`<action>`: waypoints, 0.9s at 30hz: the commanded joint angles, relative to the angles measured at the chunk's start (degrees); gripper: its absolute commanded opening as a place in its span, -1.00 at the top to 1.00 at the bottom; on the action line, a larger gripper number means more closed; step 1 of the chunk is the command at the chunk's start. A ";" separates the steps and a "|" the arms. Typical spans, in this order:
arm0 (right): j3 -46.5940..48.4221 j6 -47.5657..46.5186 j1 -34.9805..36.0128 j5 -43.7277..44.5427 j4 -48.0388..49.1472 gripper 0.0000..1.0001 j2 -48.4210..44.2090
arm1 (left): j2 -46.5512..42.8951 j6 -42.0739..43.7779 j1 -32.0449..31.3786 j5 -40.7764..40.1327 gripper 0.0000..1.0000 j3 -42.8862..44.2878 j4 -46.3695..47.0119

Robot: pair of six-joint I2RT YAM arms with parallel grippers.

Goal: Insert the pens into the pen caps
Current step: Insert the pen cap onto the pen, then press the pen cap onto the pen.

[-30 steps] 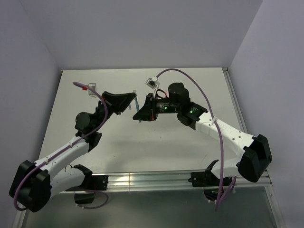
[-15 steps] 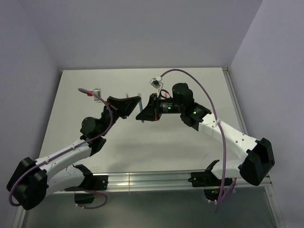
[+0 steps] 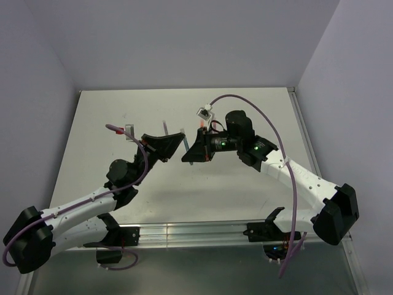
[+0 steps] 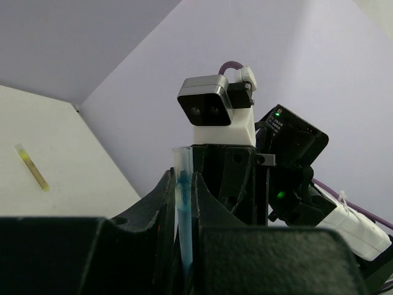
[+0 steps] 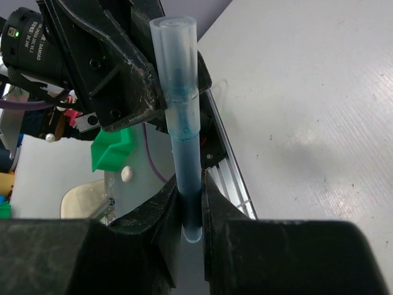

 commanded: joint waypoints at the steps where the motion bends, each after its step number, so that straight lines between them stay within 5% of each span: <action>1: 3.09 0.03 -4.95 13.44 9.55 1.00 -1.75 | 0.36 1.22 -5.11 12.65 1.00 -1.44 -4.35; 12: 3.35 -1.81 -4.07 12.56 8.58 1.00 -2.62 | -3.07 9.83 -5.20 6.67 0.99 6.82 -15.16; 27: 5.11 -8.40 1.29 13.96 4.01 1.00 -5.17 | -3.16 17.30 -5.11 0.44 0.01 17.45 -22.37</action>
